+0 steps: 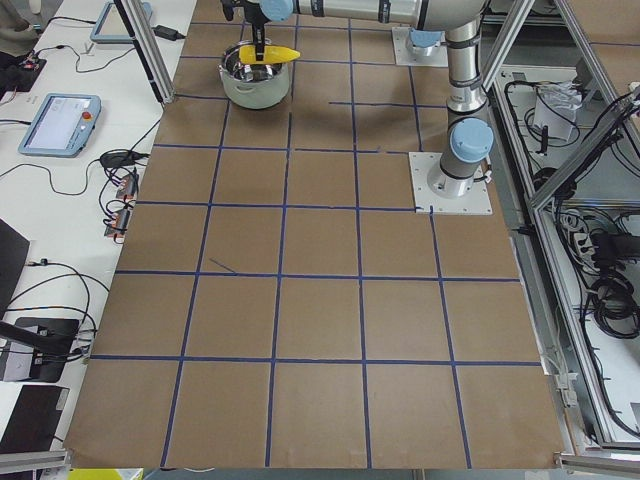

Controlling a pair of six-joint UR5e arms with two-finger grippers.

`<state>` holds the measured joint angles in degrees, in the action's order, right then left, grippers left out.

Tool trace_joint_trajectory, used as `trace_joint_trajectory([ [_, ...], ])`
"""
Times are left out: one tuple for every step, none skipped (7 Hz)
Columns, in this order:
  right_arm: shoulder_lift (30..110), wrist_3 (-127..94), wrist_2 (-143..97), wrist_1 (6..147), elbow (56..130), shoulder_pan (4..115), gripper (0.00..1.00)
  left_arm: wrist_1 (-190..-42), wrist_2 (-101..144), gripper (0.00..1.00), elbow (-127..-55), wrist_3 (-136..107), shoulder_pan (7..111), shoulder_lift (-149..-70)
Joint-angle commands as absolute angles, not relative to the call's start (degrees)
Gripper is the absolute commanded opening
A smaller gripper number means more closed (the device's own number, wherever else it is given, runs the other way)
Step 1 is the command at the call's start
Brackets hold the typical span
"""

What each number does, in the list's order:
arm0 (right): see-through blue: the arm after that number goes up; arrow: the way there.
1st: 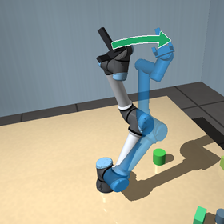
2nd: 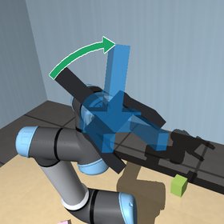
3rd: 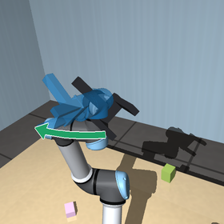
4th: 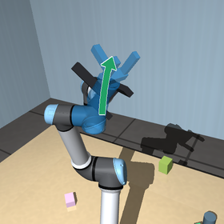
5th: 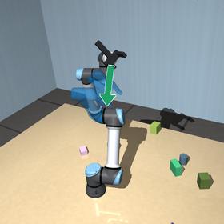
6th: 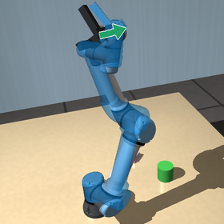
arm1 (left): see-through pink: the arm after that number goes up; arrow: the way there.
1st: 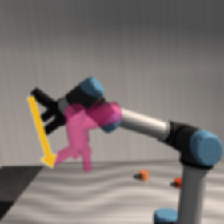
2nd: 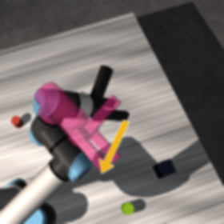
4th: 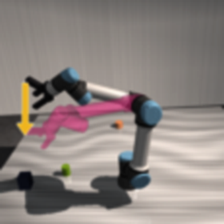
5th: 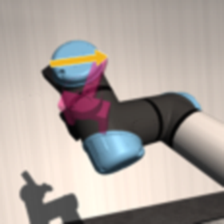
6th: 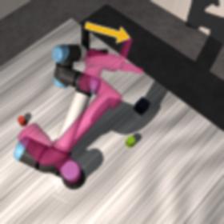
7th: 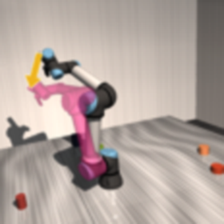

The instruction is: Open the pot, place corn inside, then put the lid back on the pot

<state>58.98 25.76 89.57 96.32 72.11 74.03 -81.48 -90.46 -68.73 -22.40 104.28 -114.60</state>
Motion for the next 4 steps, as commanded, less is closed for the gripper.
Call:
trace_joint_trajectory([
  [59.1,25.7,89.6,96.3,72.2,74.1,0.27,-80.9,-90.3,0.03,-61.8,-25.1,108.5,-122.1],
  [59.1,25.7,89.6,96.3,72.2,74.1,0.27,-80.9,-90.2,0.03,-57.5,-25.3,109.8,-126.1],
  [59.1,25.6,89.6,96.3,72.2,74.2,0.27,-80.4,-90.2,0.03,-53.6,-25.3,110.6,-130.0],
  [59.1,25.5,89.6,96.3,72.2,74.2,0.27,-80.2,-90.3,0.03,-49.9,-25.3,111.7,-133.9],
])
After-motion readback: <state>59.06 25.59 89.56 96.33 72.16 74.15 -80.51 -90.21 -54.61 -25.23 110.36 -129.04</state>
